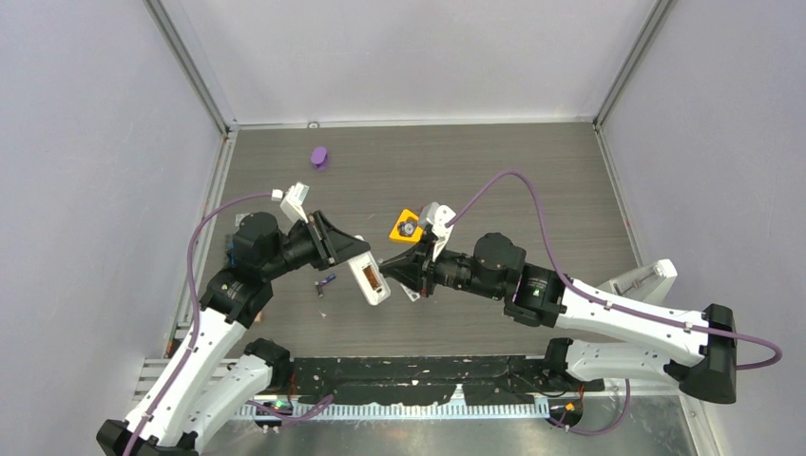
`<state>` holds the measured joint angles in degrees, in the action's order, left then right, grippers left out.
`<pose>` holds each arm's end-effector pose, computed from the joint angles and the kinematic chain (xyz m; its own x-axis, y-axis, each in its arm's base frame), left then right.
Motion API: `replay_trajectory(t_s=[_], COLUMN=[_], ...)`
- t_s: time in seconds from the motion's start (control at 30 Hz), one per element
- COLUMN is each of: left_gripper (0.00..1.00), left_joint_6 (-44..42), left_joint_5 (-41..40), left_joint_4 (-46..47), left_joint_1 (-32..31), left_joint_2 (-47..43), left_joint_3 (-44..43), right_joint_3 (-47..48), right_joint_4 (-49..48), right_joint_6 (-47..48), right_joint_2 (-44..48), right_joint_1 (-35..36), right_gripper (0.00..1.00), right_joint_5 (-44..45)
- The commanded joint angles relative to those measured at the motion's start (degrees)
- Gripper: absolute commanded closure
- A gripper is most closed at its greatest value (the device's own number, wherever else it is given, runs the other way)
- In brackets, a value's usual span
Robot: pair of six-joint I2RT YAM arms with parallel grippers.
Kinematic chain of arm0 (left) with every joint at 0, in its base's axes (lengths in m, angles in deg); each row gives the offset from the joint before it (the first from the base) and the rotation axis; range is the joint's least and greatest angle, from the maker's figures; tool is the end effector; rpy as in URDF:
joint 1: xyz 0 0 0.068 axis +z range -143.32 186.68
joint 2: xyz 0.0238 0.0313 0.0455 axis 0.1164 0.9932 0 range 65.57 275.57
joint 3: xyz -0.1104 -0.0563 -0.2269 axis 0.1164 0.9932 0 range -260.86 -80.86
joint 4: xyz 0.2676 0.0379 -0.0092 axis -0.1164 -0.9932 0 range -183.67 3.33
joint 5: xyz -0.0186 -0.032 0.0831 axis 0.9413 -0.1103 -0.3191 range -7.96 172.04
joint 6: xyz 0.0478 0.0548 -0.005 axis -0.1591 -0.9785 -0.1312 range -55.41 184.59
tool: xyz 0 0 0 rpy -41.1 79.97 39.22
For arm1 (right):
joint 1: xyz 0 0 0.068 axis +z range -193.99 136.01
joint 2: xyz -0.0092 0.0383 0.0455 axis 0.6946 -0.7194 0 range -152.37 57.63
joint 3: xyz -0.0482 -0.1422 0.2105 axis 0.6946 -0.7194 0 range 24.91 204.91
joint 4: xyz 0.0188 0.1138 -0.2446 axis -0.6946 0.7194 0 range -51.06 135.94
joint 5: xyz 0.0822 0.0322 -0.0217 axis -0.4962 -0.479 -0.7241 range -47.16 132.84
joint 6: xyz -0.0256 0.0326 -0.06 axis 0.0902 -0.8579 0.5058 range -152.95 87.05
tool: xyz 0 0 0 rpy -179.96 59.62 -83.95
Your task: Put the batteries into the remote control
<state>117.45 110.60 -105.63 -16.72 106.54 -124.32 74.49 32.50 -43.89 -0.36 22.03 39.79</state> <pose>0.1771 -0.1083 0.3119 -0.7705 -0.4295 -0.4711 0.2575 0.4663 -0.8463 0.1120 0.2598 0.3423 -0.1910 0.0369 -0.9809 -0.9143 0.3568 0.1915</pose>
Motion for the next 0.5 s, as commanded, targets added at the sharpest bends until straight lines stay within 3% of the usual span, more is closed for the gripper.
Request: replay_trajectory(t_s=[0.0,0.47], left_gripper=[1.0,1.0], left_joint_6=[2.9,5.3], left_joint_5=[1.4,3.6], left_joint_4=[5.6,8.3], left_joint_1=[0.1,0.1], left_joint_2=[-0.1,-0.6], left_joint_3=[0.1,2.2], right_joint_3=[-0.5,-2.0], right_joint_4=[-4.7,-6.6], right_joint_6=[1.4,0.8], right_joint_2=[-2.1,-7.2], right_joint_1=[0.2,0.5], right_gripper=[0.95,0.95], right_joint_5=[-3.2,-0.8])
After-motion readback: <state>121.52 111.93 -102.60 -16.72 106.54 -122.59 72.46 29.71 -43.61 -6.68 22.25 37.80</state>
